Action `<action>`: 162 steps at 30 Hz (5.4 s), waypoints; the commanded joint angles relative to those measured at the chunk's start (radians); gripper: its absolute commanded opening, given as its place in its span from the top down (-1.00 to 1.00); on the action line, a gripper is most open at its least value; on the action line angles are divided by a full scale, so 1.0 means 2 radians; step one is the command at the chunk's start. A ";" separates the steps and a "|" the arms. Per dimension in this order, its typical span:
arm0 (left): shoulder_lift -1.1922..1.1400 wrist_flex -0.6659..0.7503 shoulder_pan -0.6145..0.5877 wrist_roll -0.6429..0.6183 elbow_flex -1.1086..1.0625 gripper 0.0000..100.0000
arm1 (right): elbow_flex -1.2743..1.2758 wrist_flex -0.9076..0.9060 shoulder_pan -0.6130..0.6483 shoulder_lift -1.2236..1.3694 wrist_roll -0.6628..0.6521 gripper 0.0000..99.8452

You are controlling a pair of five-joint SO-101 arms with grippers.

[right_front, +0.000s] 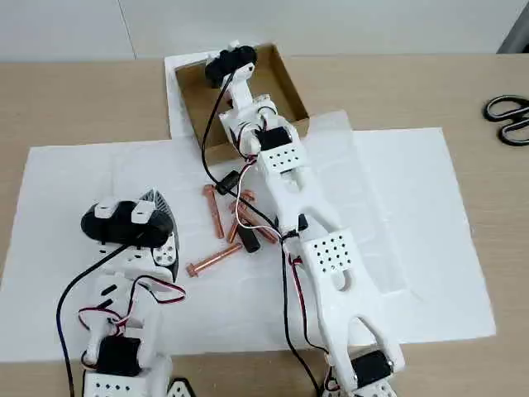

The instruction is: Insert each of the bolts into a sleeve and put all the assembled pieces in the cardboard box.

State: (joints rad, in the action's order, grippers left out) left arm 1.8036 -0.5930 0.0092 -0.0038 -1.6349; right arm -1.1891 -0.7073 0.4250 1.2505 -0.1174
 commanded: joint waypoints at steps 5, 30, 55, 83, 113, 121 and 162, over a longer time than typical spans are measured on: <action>0.007 0.002 0.002 -0.002 0.001 0.99 | -0.051 -0.013 0.000 -0.013 0.002 0.62; 0.007 0.002 0.006 -0.003 0.001 0.99 | -0.246 -0.375 -0.012 -0.111 0.004 0.61; 0.007 0.002 0.007 -0.003 0.001 0.99 | -0.171 -0.492 0.003 -0.234 0.032 0.62; 0.007 0.002 0.005 -0.003 -0.022 0.99 | 0.204 -0.493 0.043 -0.573 0.033 0.62; 0.007 -0.107 0.003 -0.073 0.027 0.99 | 0.721 -0.319 -0.023 -0.720 0.207 0.62; 0.007 -0.107 0.003 -0.074 0.027 0.99 | 0.754 -0.316 -0.020 -0.720 0.214 0.62; 0.007 -0.107 0.003 -0.074 0.027 0.99 | 0.756 -0.248 0.033 -0.614 0.213 0.62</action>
State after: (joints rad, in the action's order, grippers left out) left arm 1.8036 -0.8063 0.0153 -0.1435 -1.6287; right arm 0.3284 -1.2306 0.4910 0.0199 0.3076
